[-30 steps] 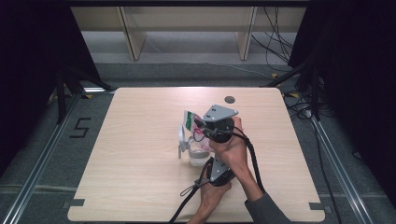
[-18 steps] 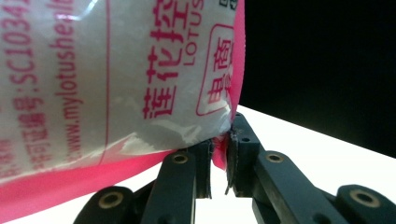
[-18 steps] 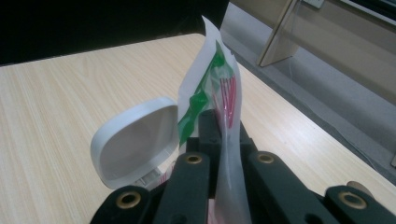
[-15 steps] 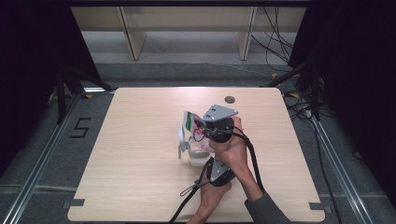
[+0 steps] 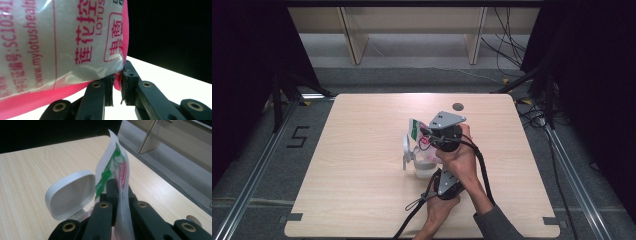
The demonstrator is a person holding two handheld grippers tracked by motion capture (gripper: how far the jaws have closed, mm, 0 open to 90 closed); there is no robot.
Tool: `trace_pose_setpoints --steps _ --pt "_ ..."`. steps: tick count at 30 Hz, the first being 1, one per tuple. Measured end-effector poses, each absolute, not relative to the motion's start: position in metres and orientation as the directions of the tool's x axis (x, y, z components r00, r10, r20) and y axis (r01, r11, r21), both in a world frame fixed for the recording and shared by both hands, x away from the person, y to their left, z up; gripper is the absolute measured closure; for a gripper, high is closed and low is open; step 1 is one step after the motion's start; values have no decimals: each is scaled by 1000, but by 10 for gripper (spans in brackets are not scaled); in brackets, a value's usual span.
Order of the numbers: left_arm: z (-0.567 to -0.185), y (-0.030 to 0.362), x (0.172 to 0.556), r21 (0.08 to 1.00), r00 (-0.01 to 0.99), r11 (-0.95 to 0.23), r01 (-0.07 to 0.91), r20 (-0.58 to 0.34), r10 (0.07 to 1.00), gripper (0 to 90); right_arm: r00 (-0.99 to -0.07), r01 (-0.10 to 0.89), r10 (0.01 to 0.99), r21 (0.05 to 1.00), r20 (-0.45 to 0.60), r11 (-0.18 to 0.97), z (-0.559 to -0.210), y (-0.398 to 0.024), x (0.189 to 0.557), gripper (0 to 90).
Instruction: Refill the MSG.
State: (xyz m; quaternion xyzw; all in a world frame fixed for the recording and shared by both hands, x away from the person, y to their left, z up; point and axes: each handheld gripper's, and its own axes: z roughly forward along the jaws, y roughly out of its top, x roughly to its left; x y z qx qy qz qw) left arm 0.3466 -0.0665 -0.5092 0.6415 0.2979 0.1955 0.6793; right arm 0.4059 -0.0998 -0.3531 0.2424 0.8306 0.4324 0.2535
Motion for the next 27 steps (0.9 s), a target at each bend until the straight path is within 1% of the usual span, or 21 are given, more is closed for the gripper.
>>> trace_pose_setpoints --steps 6,8,10,14,17,19,22,25,26,27 --pt "-509 -65 347 989 750 91 117 -148 644 810 -757 208 626 841 -185 500 -352 -99 405 893" --pt "-509 -65 347 989 750 93 117 -149 644 810 -758 193 621 843 -197 503 -352 -100 406 893" --pt "-509 -65 347 989 749 90 119 -149 646 810 -758 215 630 847 -169 486 -352 -100 405 893" --pt "-509 -65 347 989 749 88 115 -145 646 810 -758 224 633 850 -156 478 -352 -101 405 893" --pt "-509 -65 347 990 749 86 114 -142 647 810 -754 210 634 853 -170 478 -352 -101 406 893" --pt "-509 -65 347 990 750 88 113 -143 646 810 -769 204 616 848 -170 489 -351 -100 406 892" --pt "-508 -65 347 989 751 88 115 -145 644 810 -766 204 619 849 -171 488 -351 -100 406 891" --pt "-508 -65 347 989 755 93 112 -145 640 810 -759 189 621 847 -194 496 -350 -99 405 891" --pt "-508 -64 348 991 777 81 104 -131 616 810 -765 199 616 841 -187 502 -351 -98 405 892" --pt "-507 -64 346 990 753 87 115 -144 642 810 -759 187 620 846 -198 499 -351 -99 406 892"
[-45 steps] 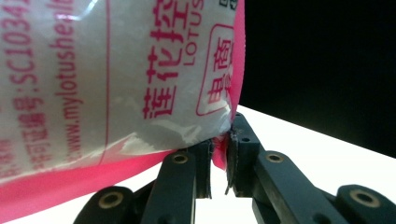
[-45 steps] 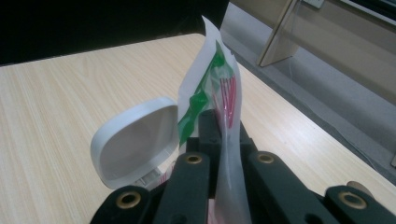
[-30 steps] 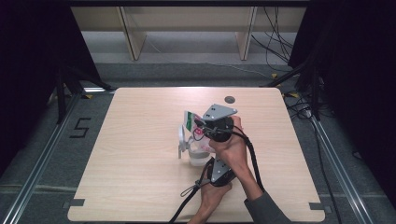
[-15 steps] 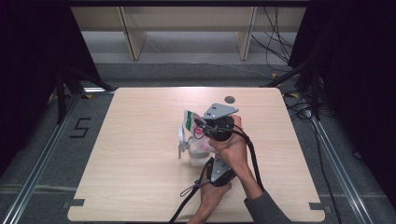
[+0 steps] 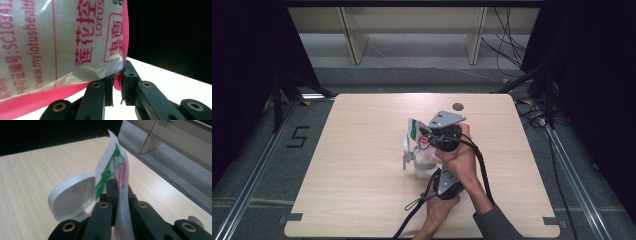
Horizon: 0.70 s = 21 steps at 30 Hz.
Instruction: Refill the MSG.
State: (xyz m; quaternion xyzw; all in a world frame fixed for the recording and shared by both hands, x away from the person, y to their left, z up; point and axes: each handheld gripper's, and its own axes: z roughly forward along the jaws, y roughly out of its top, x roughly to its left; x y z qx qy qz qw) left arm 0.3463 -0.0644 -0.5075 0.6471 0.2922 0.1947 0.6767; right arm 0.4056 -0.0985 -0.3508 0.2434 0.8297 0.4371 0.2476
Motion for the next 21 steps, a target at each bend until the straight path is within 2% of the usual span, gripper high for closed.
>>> trace_pose_setpoints --steps 21 --pt "-508 -65 346 990 752 89 110 -142 643 810 -764 194 617 845 -188 498 -350 -100 405 890"
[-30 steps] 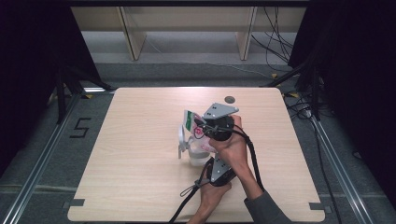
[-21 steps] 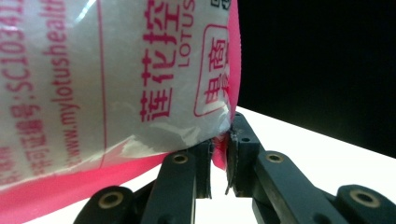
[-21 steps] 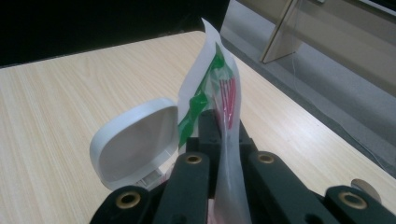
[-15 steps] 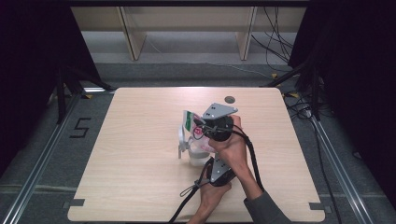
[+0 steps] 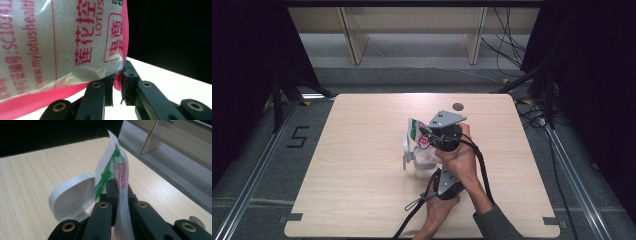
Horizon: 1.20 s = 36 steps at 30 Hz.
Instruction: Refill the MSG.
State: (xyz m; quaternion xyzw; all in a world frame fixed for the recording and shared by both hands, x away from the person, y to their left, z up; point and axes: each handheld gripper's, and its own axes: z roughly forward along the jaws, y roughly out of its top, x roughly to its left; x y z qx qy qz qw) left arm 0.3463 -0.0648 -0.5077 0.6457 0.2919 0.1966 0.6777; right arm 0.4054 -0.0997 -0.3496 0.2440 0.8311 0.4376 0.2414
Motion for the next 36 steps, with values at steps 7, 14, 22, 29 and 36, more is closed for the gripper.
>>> trace_pose_setpoints --steps 7,14,22,29,36 --pt "-507 -64 346 990 752 85 110 -139 644 810 -761 196 622 848 -184 491 -350 -100 406 889" --pt "-508 -65 346 989 754 92 111 -145 641 810 -769 211 617 843 -169 494 -350 -99 406 887" --pt "-507 -64 346 990 756 91 111 -143 639 810 -765 195 617 847 -184 494 -350 -99 405 884" --pt "-506 -65 346 988 758 103 112 -152 634 810 -761 219 627 845 -165 487 -350 -97 404 882" --pt "-505 -66 347 989 756 99 112 -150 638 810 -765 193 617 846 -187 496 -349 -98 407 881"
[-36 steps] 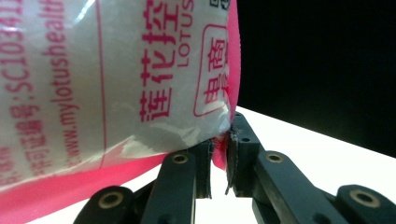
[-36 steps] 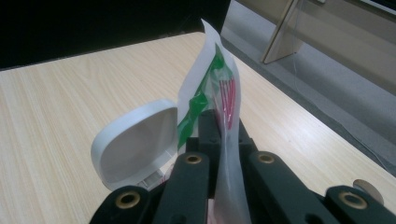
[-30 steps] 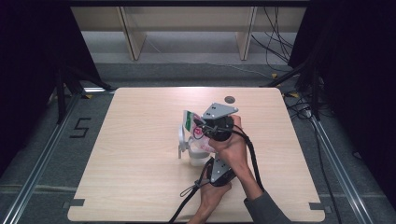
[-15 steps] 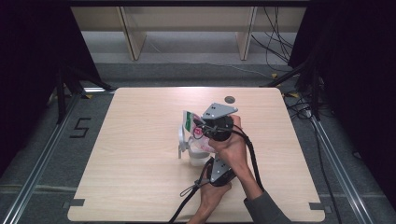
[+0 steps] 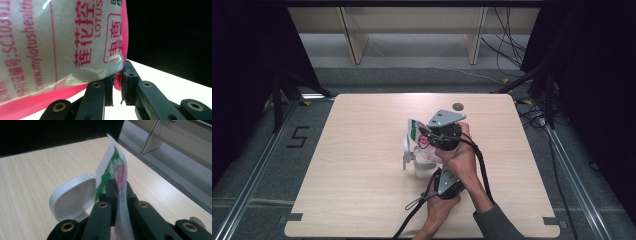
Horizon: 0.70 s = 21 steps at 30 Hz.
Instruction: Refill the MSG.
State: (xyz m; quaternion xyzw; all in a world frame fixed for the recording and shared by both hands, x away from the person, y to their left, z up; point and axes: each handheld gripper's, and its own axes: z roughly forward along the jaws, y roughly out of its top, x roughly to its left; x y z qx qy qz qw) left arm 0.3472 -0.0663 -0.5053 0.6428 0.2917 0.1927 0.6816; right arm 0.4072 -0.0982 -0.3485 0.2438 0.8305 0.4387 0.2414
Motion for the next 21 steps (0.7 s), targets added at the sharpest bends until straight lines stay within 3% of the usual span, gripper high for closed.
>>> trace_pose_setpoints --steps 21 --pt "-503 -70 349 986 754 120 114 -165 636 809 -767 192 613 845 -188 500 -346 -98 410 877"
